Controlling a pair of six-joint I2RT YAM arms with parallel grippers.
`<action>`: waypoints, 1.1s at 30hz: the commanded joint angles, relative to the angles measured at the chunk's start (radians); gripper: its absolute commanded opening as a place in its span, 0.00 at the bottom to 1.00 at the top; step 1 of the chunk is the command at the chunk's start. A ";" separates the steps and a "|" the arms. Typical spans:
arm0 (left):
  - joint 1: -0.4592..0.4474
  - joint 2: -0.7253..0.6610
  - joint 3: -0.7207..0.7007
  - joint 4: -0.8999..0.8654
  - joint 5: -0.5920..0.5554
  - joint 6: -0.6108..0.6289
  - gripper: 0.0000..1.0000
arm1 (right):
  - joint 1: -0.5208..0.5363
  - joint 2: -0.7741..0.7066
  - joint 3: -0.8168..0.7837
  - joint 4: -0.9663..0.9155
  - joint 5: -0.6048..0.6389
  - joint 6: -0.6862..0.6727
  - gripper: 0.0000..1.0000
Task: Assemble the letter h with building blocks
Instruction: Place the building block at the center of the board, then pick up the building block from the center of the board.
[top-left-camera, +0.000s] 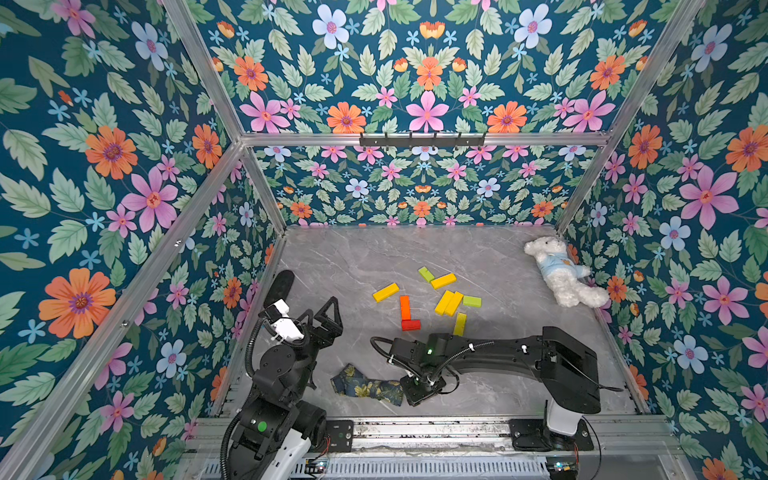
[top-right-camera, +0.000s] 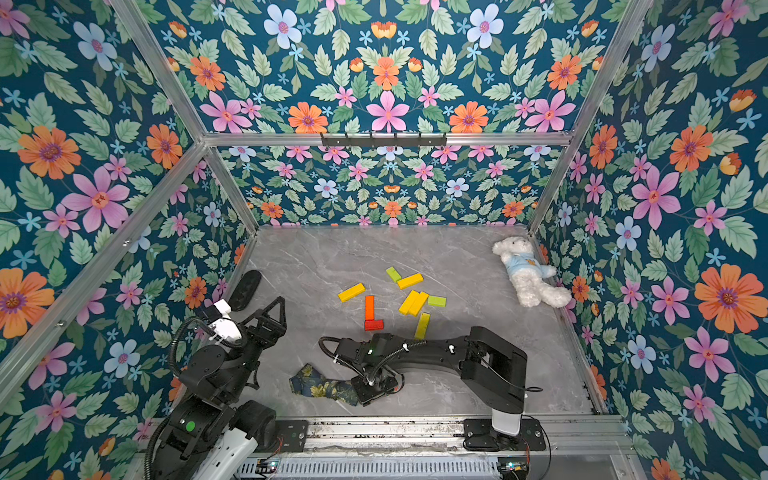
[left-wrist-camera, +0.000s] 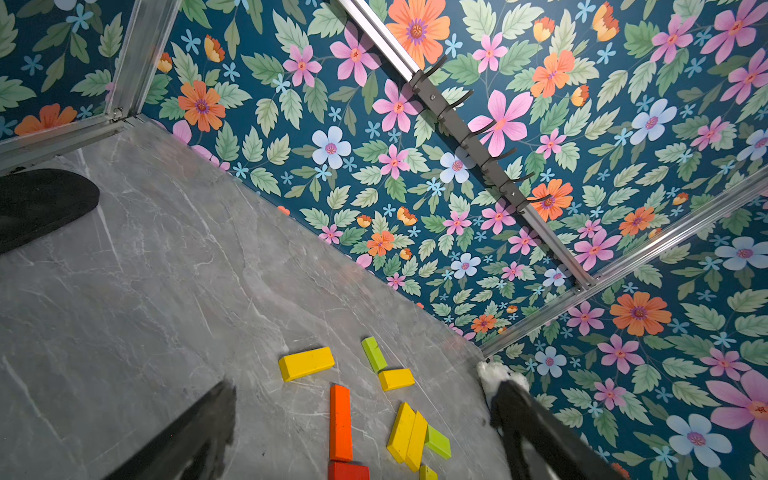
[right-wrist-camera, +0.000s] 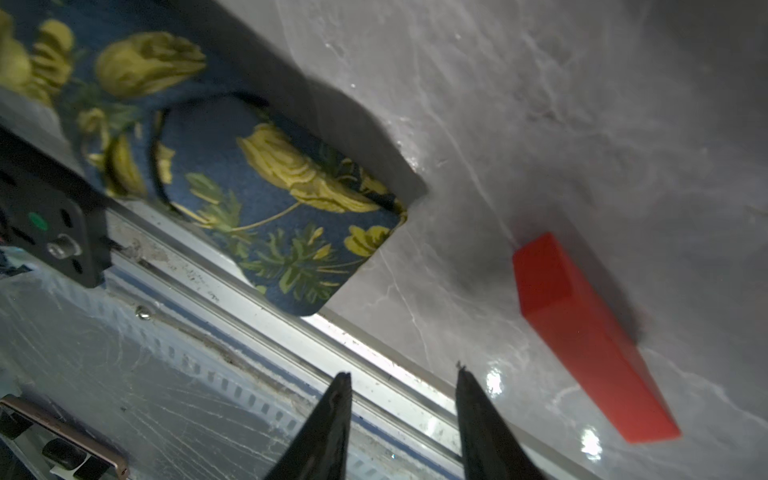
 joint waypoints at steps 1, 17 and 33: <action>0.001 -0.005 0.002 0.017 0.000 0.008 1.00 | 0.000 0.022 0.007 -0.037 0.046 0.027 0.44; 0.001 -0.010 0.003 0.008 -0.015 0.005 1.00 | -0.124 -0.055 0.005 -0.157 0.353 0.104 0.66; 0.001 -0.061 -0.023 0.031 0.029 0.010 1.00 | -0.113 -0.079 -0.069 -0.061 0.252 0.632 0.92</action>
